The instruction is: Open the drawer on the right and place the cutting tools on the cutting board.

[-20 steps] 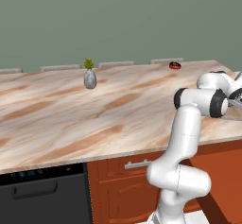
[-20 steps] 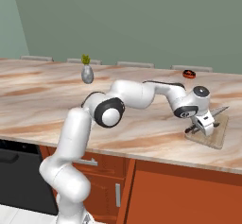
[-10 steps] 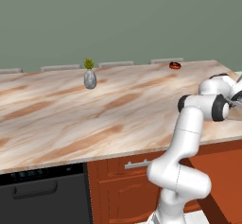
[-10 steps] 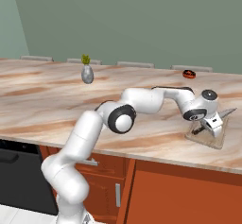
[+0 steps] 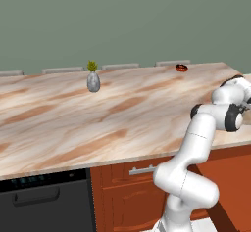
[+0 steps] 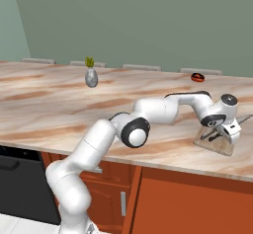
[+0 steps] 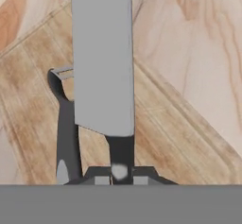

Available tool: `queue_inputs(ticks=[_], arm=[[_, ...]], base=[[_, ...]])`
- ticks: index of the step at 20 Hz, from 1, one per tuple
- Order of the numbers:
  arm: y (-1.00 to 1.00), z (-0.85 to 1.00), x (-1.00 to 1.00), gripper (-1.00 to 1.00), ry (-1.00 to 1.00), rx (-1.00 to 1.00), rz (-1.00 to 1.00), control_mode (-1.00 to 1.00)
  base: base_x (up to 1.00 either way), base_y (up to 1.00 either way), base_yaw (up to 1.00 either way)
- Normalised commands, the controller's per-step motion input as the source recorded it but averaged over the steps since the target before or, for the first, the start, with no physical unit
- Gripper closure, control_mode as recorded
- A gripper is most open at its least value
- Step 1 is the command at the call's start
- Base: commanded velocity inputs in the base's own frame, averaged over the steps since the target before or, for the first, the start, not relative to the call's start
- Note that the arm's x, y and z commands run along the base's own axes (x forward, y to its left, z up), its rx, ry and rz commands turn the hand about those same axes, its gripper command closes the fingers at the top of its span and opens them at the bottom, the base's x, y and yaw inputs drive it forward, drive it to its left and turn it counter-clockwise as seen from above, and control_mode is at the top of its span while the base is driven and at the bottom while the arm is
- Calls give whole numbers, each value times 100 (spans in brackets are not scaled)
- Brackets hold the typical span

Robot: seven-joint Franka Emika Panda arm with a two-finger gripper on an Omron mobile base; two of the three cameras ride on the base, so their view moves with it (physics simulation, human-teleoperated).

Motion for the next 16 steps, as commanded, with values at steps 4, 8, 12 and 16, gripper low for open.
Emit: queue_inputs(ticks=[4,8,12,16], arm=[[0,-2,3,-100,0,0,0,-100],[0,0,0,-100,0,0,0,-100],[0,0,0,-100,0,0,0,-100],[0,3,-31,-100,-9,0,0,-100]], base=[[0,0,0],[0,0,0],[0,0,0],[0,0,0]])
